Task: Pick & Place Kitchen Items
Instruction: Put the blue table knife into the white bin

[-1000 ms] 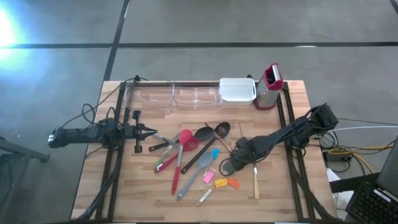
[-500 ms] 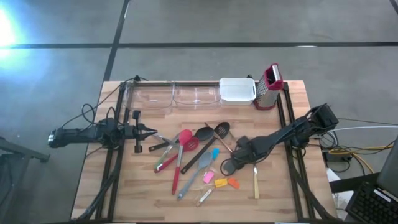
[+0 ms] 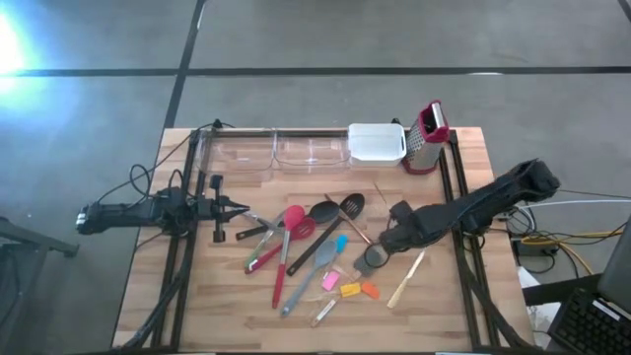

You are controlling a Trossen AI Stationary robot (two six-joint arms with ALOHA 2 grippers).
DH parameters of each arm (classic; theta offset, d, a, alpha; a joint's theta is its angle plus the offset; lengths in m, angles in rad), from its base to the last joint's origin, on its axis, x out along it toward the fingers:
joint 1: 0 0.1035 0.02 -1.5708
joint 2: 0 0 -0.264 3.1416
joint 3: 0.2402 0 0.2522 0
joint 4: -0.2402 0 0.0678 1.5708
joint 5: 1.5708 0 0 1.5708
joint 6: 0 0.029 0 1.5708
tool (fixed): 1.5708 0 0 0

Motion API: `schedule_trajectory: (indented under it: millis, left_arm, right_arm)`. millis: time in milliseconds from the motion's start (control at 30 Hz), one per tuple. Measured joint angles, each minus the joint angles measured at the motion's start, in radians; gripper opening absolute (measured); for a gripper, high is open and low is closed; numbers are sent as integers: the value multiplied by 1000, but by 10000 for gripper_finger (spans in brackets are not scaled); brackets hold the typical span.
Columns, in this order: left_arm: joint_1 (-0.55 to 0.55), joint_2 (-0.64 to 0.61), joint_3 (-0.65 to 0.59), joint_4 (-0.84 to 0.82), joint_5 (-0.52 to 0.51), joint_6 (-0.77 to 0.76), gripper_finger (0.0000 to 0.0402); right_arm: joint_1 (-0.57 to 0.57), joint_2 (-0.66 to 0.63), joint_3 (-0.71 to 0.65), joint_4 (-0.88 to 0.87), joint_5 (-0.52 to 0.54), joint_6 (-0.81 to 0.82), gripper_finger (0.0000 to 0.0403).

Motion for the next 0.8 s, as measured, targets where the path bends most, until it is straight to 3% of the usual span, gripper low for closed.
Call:
schedule_trajectory:
  millis: [167,400,567,800]
  left_arm:
    - [0,0,0,0,0,0,23]
    - [0,1,0,0,0,0,23]
    - [0,1,0,0,0,0,23]
    - [0,1,0,-1,0,0,23]
  right_arm:
    - [-46,-150,2,-61,74,-59,19]
    - [-234,-273,42,-95,103,-293,18]
    - [-380,-248,175,-135,161,-506,18]
    - [-591,-95,403,-288,218,-811,18]
